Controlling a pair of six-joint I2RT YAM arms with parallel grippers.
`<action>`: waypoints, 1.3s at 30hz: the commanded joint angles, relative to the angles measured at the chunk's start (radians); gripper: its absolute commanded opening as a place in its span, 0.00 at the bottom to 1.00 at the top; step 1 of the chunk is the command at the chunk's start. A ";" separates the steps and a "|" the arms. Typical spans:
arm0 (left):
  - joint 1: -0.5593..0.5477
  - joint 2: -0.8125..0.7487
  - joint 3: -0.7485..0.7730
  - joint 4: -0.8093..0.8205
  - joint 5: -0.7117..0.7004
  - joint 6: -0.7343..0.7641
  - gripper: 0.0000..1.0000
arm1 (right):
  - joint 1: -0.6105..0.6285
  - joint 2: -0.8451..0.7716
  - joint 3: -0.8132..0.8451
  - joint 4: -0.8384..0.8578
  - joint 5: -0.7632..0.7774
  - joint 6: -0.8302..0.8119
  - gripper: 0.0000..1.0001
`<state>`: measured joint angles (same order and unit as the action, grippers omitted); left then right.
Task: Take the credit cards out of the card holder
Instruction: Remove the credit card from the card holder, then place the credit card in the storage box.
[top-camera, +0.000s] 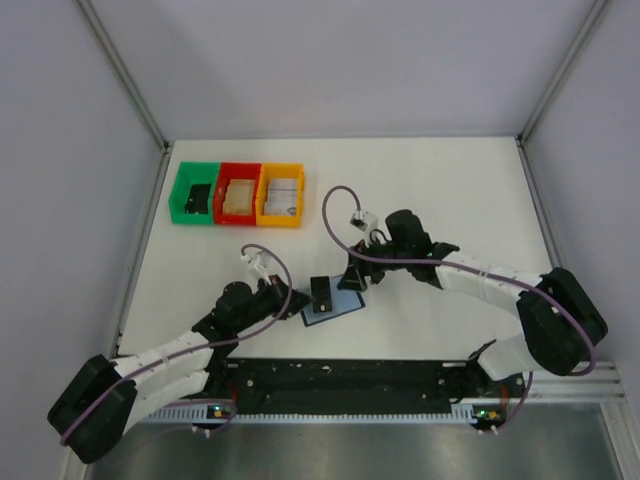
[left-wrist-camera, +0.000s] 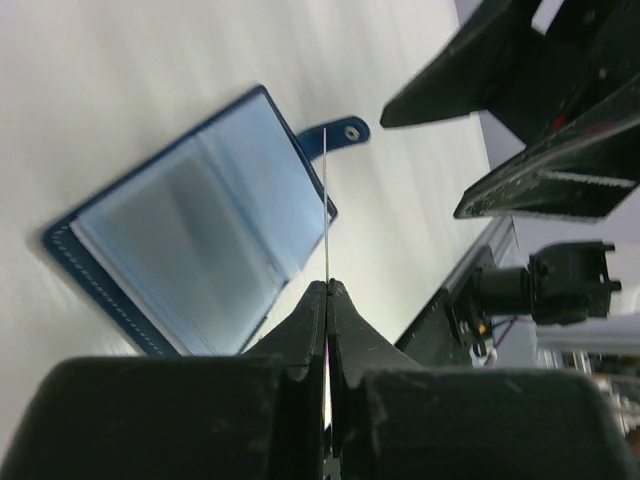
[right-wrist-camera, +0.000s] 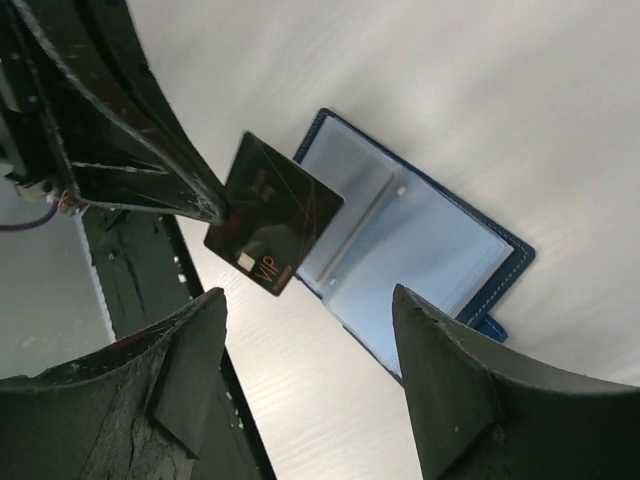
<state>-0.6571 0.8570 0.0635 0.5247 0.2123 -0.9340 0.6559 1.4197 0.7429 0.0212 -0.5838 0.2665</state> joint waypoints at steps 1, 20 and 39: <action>0.004 0.033 0.019 0.152 0.203 0.107 0.00 | -0.010 -0.007 0.107 -0.073 -0.175 -0.167 0.67; 0.002 0.082 0.163 0.152 0.460 0.239 0.00 | -0.010 0.076 0.223 -0.297 -0.518 -0.432 0.11; 0.002 -0.409 0.061 0.000 -0.014 0.182 0.68 | 0.004 -0.162 -0.088 0.606 -0.246 0.266 0.00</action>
<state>-0.6518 0.4816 0.1497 0.4942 0.2775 -0.7315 0.6525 1.3113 0.7158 0.2409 -0.9413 0.2874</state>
